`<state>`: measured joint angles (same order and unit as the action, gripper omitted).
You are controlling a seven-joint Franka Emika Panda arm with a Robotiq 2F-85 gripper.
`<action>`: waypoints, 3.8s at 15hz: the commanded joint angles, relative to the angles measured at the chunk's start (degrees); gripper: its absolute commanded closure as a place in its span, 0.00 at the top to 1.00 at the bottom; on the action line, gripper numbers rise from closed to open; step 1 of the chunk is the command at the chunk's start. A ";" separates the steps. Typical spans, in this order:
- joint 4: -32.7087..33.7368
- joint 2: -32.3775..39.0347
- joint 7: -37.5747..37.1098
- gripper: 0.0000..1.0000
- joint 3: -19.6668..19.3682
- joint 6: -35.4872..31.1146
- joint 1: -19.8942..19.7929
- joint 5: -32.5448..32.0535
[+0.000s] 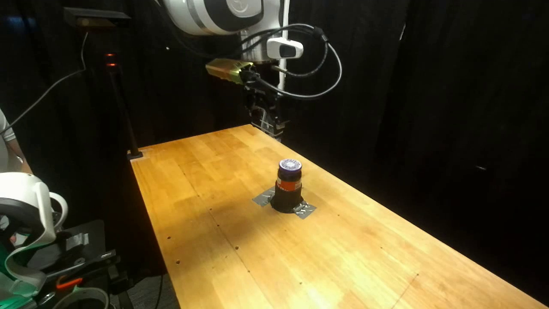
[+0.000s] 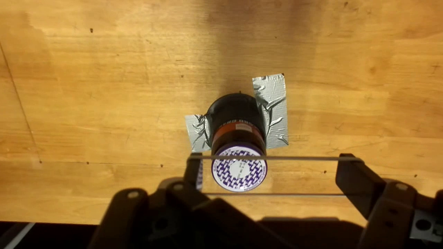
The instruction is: Put the elastic around the bottle on the table
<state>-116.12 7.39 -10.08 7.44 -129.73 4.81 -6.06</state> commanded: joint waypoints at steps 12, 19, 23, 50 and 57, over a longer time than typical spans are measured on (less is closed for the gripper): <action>21.90 23.61 -0.25 1.00 -4.19 -1.59 1.28 0.94; 23.26 27.98 -0.68 1.00 -4.54 -4.75 1.45 2.31; 24.06 29.41 -0.04 1.00 -4.28 -2.77 1.16 3.44; -5.69 11.71 4.27 0.35 -4.57 -16.84 -1.22 8.79; -19.87 5.49 3.24 0.00 -3.90 -39.83 -1.97 11.77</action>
<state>-128.11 17.10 -6.34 3.26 -160.38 3.08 3.49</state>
